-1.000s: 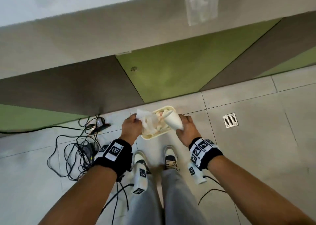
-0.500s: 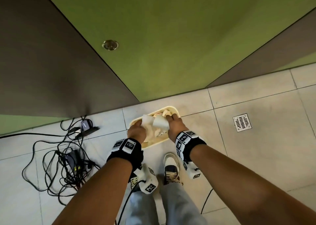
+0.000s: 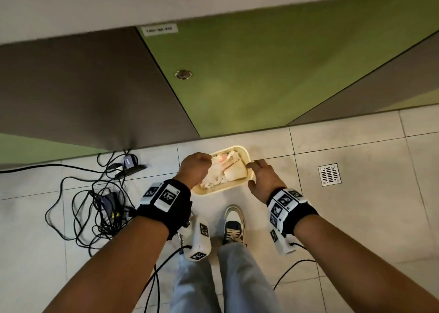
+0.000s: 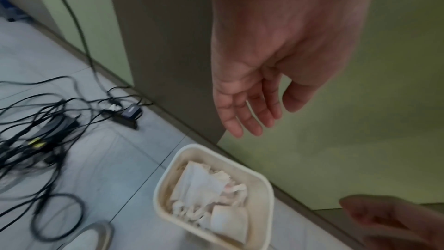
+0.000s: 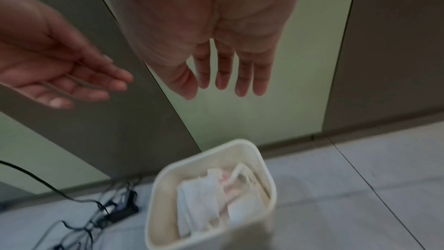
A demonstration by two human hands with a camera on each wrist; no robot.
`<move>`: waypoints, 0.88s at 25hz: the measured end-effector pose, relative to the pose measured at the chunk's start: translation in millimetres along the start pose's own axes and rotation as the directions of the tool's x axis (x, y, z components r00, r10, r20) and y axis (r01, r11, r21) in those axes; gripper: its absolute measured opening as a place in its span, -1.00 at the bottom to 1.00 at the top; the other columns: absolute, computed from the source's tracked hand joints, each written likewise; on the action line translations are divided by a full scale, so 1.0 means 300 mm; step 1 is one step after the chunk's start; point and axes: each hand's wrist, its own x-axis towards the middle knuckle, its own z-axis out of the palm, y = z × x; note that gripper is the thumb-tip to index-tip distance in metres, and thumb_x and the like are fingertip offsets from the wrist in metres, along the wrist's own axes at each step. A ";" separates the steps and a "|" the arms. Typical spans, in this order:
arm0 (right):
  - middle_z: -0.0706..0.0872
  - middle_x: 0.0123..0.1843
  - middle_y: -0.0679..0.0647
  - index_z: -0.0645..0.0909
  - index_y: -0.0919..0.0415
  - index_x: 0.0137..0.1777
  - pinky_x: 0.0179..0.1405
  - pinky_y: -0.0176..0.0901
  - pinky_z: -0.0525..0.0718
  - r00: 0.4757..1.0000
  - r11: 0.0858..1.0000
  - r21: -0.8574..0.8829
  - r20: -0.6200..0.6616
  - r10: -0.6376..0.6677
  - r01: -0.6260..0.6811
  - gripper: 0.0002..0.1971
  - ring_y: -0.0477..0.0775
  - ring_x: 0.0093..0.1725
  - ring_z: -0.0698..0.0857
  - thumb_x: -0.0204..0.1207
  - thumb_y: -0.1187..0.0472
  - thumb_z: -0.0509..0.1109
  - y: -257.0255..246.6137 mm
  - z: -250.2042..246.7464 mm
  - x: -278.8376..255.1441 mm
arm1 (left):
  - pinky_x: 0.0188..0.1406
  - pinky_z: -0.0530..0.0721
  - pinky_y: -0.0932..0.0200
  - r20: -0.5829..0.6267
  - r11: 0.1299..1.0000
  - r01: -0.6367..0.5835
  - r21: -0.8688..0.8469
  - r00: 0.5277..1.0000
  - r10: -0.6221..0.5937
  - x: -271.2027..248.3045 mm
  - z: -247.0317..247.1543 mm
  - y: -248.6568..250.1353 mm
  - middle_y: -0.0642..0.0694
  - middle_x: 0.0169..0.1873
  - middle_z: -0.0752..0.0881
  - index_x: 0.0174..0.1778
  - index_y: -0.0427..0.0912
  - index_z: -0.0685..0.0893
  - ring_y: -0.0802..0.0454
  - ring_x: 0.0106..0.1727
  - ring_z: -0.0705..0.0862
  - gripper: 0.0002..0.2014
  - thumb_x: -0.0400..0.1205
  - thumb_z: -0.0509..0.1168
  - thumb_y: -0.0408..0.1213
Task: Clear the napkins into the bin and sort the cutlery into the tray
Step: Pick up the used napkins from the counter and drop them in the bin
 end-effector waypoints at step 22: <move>0.53 0.33 0.30 0.55 0.27 0.28 0.28 -0.08 0.49 0.633 0.910 -0.032 -0.708 -0.313 0.413 -0.63 0.30 0.27 0.56 0.46 0.30 0.36 -0.576 -1.134 -0.709 | 0.22 0.61 0.06 -0.330 0.516 -0.587 0.624 0.401 0.855 -1.042 -0.540 0.908 -0.11 0.22 0.57 0.26 -0.06 0.60 -0.08 0.20 0.59 -0.61 0.49 0.35 -0.23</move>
